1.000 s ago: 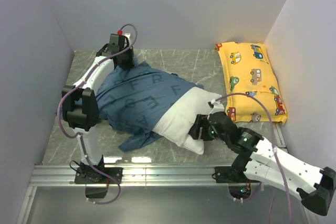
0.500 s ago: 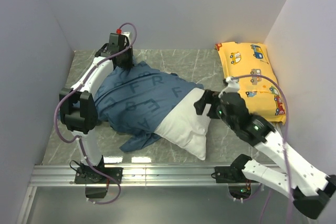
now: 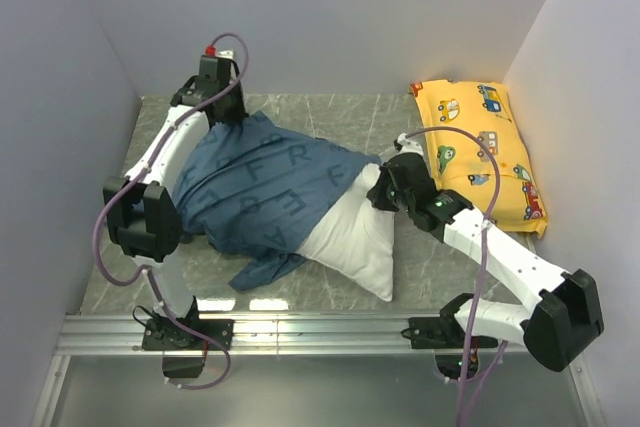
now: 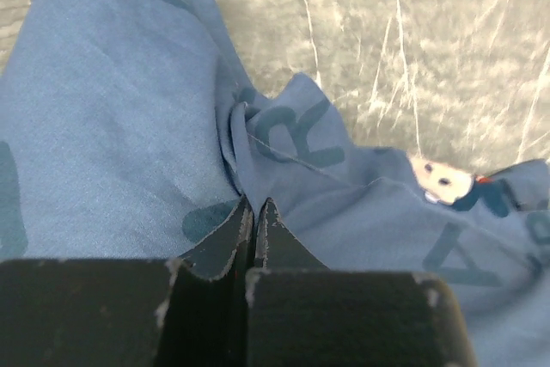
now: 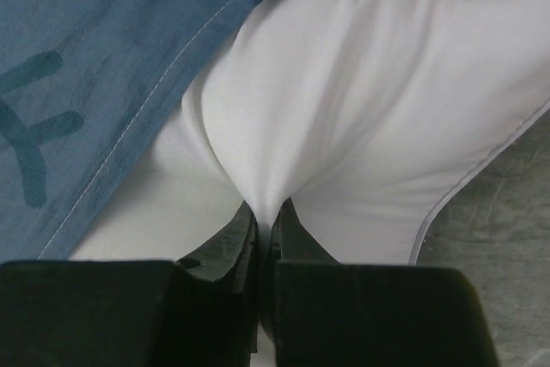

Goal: Remove the pillowcase from the pillow

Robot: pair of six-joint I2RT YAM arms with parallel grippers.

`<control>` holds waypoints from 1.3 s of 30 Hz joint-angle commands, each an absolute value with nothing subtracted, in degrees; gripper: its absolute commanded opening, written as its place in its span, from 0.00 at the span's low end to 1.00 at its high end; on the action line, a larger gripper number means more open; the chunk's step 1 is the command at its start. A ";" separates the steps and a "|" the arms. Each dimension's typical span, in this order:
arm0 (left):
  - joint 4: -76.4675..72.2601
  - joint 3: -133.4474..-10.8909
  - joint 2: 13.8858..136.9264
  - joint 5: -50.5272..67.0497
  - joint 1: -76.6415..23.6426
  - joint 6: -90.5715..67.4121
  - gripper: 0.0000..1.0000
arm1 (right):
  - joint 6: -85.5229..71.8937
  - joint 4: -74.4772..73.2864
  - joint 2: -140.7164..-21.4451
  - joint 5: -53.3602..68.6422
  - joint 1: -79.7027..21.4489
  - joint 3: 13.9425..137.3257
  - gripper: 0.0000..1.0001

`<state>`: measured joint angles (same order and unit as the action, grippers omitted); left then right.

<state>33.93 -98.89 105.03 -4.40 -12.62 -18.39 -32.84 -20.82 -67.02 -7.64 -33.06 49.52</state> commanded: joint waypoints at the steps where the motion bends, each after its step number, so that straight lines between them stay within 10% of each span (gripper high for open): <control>1: 33.22 -106.25 101.16 -6.79 -6.61 -22.49 0.00 | -30.24 -25.30 -62.68 -9.84 -30.51 52.55 0.00; 25: 30.41 -115.04 107.23 -0.44 11.17 -32.53 0.01 | -28.82 -29.36 -56.59 -4.84 -23.36 54.05 0.00; 35: 39.89 -128.85 110.14 0.47 1.16 -26.72 0.62 | -31.55 -22.07 -61.78 -3.34 -24.34 49.05 0.00; 39: 41.04 -122.38 104.43 -7.36 -6.40 -24.70 0.69 | -32.08 -19.87 -63.89 -1.24 -24.70 48.26 0.00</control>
